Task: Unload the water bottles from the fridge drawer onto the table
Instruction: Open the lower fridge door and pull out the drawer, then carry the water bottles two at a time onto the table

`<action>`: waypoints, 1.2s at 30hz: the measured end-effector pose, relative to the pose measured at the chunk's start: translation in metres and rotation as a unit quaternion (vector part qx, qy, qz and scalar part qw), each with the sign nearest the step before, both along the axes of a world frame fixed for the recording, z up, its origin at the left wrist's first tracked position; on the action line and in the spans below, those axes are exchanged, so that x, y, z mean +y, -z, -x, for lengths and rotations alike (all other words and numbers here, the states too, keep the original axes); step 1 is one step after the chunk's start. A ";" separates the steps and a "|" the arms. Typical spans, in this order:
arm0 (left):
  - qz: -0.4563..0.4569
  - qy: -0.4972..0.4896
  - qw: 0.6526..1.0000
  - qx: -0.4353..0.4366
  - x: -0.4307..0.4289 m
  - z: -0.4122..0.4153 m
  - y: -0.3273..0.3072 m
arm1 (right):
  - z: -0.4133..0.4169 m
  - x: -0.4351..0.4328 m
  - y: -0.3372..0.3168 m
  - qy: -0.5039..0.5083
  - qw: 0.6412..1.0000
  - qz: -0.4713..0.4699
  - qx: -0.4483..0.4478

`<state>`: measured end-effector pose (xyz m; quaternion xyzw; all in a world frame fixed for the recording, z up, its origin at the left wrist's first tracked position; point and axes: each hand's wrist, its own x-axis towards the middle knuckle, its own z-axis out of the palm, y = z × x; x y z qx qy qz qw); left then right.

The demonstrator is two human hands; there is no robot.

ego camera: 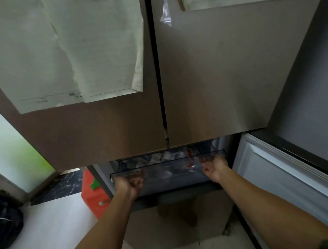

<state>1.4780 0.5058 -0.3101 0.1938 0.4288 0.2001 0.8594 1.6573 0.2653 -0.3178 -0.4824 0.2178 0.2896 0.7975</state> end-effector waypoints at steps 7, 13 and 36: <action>-0.039 -0.002 0.996 0.083 -0.031 0.043 -0.004 | 0.044 -0.034 0.005 0.000 0.999 0.020 0.043; -0.050 -0.005 0.990 0.132 -0.060 0.075 -0.014 | 0.072 -0.054 0.006 -0.007 0.998 0.058 0.033; -0.227 0.215 0.913 0.263 -0.113 0.136 -0.027 | 0.120 -0.047 -0.060 -0.462 0.721 0.368 -0.362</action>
